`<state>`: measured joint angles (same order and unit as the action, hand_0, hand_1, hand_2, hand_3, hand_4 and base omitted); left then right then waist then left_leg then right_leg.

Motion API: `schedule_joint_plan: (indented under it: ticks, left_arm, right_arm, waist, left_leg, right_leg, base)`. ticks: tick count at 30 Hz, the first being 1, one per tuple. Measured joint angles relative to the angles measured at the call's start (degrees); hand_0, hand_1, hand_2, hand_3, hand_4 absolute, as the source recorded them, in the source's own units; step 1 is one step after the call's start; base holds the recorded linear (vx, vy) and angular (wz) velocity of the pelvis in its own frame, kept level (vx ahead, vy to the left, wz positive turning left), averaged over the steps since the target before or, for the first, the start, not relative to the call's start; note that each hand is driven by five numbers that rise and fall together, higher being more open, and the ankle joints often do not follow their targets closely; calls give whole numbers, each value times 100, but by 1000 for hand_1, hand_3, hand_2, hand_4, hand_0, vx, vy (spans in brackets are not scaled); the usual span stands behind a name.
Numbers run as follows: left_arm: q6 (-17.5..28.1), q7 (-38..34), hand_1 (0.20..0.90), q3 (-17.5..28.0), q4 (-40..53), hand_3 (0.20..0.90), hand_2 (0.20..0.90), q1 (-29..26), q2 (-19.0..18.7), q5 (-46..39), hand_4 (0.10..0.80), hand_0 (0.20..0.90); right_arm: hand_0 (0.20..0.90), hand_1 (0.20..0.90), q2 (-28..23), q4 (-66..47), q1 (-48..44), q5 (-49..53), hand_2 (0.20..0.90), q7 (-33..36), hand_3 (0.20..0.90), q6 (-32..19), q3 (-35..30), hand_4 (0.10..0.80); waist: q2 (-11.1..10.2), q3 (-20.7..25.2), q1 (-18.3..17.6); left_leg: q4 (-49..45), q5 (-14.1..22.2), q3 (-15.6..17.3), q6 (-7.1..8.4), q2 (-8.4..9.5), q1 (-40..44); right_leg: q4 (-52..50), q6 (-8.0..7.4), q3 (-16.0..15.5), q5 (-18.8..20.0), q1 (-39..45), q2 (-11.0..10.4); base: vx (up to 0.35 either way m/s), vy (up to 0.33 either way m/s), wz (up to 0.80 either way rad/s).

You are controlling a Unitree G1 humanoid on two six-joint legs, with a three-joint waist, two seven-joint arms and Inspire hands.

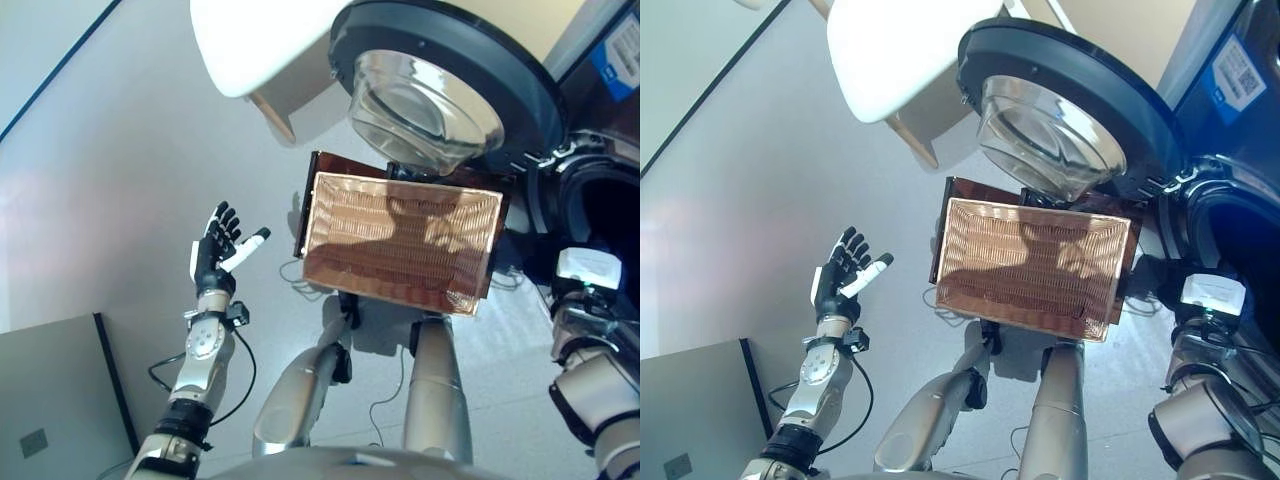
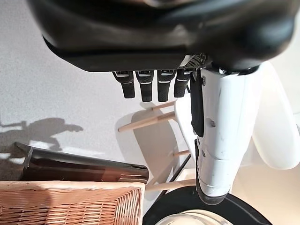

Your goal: Pick up the clothes and place them into the washing machine

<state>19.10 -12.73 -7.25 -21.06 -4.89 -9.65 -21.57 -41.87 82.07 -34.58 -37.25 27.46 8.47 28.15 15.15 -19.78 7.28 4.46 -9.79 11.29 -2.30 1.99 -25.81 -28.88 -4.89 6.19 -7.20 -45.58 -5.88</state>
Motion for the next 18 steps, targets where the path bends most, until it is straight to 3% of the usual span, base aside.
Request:
schedule_joint_plan:
  ticks: [4, 5, 6, 9, 13, 15, 18]
  left_arm:
    - [0, -1, 900, 13, 0, 900, 900, 1, -1, 0, 800, 900]
    - [0, -1, 900, 16, 0, 900, 900, 1, 0, 0, 800, 900]
    - [0, -1, 900, 16, 0, 900, 900, 3, 0, 0, 800, 900]
    - [0, -1, 900, 19, 0, 900, 900, 4, -1, 1, 800, 900]
    - [2, -40, 900, 31, 0, 900, 900, 6, 0, -3, 800, 900]
    - [12, -124, 900, 52, -4, 900, 900, 11, 0, -4, 800, 900]
    - [21, -216, 900, 228, -6, 900, 900, 87, -1, -4, 800, 900]
  right_arm:
    - [200, 200, -54, -5, -68, 53, 200, 2, 200, -12, -15, 300]
    - [296, 296, -76, -5, -83, 84, 296, 8, 296, -12, -21, 369]
    - [900, 900, -84, -9, -90, 134, 900, 18, 900, -12, -69, 800]
    - [900, 900, -87, -17, -102, 326, 900, 34, 900, -62, -232, 800]
    - [900, 900, -56, -215, 10, 1404, 900, 193, 900, -434, -1167, 800]
    - [900, 900, 58, -801, 516, 2137, 900, 419, 900, -770, -1779, 800]
    - [900, 900, 361, -1396, 960, 2640, 900, 507, 900, -1012, -1908, 800]
  waist:
    - [0, 0, 0]
    - [1, 0, 0]
    - [1, 1, 1]
    - [1, 1, 0]
    - [-1, 1, -14]
    - [-17, 2, -38]
    - [-67, 13, -149]
  left_leg:
    - [0, 0, 0, 0, 1, 0]
    - [-2, 0, 0, 0, 3, 1]
    - [-2, -1, 0, -1, 3, 2]
    - [-10, -1, -1, -2, 3, 5]
    - [-29, -13, -1, -21, 8, 13]
    - [-34, 2, 0, -2, 1, 34]
    - [-35, 11, 7, 8, -14, 48]
  right_leg:
    - [-6, -1, 0, 0, 0, -1]
    - [-4, -1, 0, 0, 3, -2]
    - [-2, -1, -1, 1, 6, -2]
    - [-19, -5, -2, 5, 15, -3]
    - [-16, -10, 2, 8, 29, 21]
    - [20, -15, 16, 11, 59, 53]
    - [36, -15, 20, 12, 73, 77]
  base:
    - [8, 4, 0]
    - [35, 17, -2]
    - [35, 17, -2]
    - [12, 1, -2]
    - [24, 0, -7]
    - [33, -6, -14]
    - [30, 6, -12]
